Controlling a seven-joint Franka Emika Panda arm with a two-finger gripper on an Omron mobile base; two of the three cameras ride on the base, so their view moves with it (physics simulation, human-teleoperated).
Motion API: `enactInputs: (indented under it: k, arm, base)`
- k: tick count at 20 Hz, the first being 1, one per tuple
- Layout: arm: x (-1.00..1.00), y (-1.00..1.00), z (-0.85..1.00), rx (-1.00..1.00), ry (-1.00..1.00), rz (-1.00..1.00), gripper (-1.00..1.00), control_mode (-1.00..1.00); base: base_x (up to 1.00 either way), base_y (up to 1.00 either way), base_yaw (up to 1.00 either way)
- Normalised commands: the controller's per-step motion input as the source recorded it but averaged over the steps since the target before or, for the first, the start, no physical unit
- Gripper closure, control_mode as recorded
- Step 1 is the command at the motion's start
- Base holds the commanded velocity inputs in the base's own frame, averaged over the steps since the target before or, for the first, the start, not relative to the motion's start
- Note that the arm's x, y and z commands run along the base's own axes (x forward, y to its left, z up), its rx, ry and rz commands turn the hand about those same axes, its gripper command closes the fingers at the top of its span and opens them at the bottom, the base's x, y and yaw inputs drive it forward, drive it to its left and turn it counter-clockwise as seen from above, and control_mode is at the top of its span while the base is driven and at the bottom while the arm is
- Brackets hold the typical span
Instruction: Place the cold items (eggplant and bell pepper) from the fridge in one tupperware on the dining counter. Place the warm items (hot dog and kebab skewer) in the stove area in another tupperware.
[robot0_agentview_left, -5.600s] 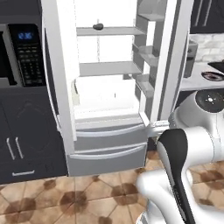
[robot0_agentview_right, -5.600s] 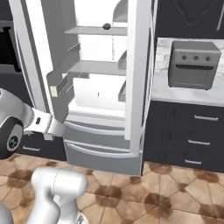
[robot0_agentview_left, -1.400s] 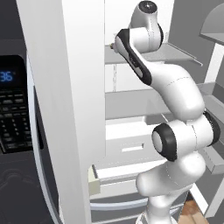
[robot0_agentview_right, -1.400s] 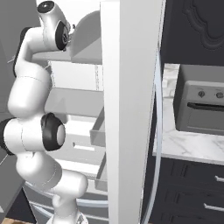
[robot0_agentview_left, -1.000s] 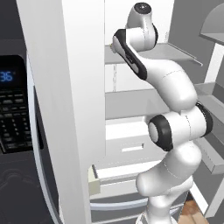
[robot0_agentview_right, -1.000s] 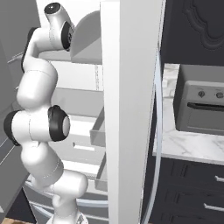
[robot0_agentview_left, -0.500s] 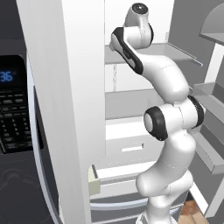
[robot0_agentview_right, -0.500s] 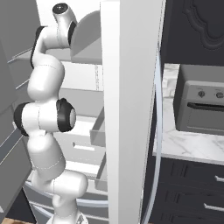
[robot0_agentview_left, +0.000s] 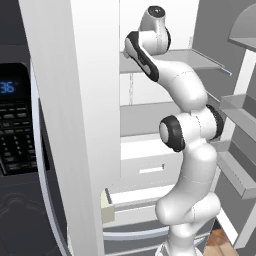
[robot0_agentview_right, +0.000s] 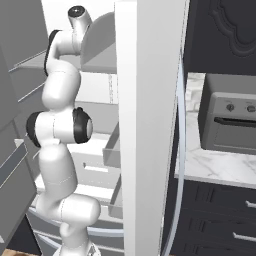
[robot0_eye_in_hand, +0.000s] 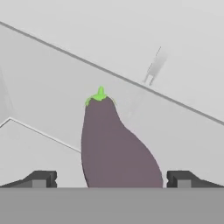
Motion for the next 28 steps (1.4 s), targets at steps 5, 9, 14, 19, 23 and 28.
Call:
enactInputs:
  k: [5, 9, 14, 19, 23, 28]
  arm:
    - [0.22, 0.00, -0.14, -0.02, 0.03, 0.05, -1.00, -1.00]
    - [0.14, 0.00, -0.13, 0.00, 0.01, 0.06, -1.00, -1.00]
    - [0.11, 0.00, -0.23, -0.03, 0.10, 0.02, 1.00, -1.00]
    - [-0.06, 0.00, -0.23, -0.03, 0.04, 0.00, 1.00, -1.00]
    - [-0.28, 0.03, -0.15, 0.00, -0.06, 0.00, 1.00, -1.00]
    - [-0.35, 0.10, -0.20, 0.00, -0.16, 0.01, 1.00, -1.00]
  base:
    - [0.00, 0.00, 0.00]
    - [0.00, 0.00, 0.00]
    - [0.00, 0.00, 0.00]
    - [0.00, 0.00, 0.00]
    - [0.00, 0.00, 0.00]
    - [0.00, 0.00, 0.00]
